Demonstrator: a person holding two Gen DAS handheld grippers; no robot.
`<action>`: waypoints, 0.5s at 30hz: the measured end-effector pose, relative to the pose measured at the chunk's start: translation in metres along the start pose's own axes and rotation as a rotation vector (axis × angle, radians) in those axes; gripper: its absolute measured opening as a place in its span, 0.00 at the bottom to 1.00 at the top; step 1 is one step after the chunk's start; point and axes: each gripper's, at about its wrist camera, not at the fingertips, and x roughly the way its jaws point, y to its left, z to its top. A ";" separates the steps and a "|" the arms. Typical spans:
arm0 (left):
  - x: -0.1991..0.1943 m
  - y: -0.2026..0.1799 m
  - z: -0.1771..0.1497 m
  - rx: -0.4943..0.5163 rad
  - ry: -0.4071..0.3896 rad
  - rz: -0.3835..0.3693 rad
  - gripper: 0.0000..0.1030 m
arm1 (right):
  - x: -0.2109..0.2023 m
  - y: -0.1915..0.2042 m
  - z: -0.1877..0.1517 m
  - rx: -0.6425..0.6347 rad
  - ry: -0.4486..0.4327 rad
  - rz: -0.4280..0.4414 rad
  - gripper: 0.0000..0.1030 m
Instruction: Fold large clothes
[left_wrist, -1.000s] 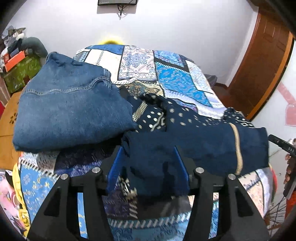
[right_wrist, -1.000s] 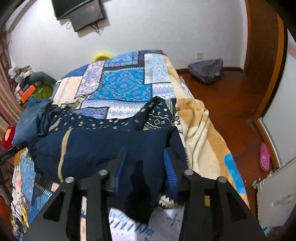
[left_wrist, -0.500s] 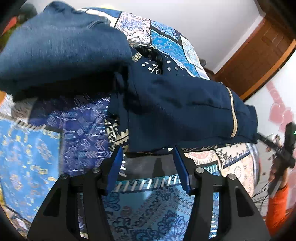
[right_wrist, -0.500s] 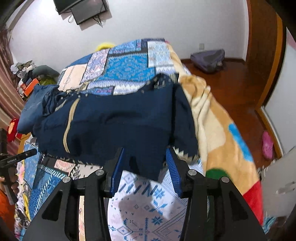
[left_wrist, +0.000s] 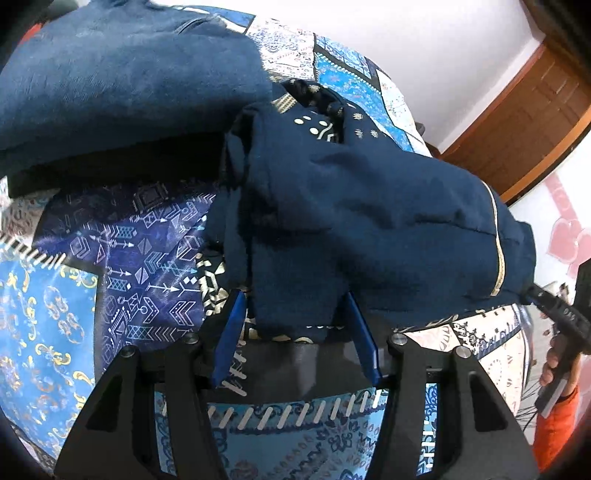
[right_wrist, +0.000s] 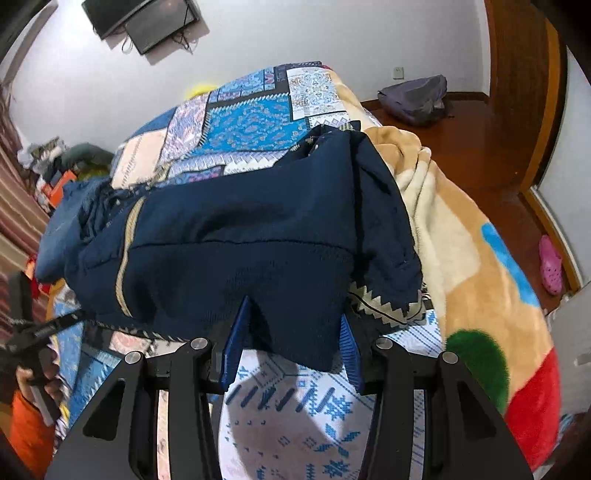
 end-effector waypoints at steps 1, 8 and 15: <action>-0.001 -0.003 0.000 0.010 0.000 -0.006 0.31 | -0.001 0.000 0.000 0.007 0.000 0.017 0.40; -0.036 -0.026 0.007 0.092 -0.083 -0.031 0.08 | -0.019 0.010 0.003 -0.023 -0.034 0.101 0.09; -0.076 -0.053 0.057 0.137 -0.207 -0.126 0.06 | -0.034 0.020 0.044 -0.037 -0.105 0.161 0.08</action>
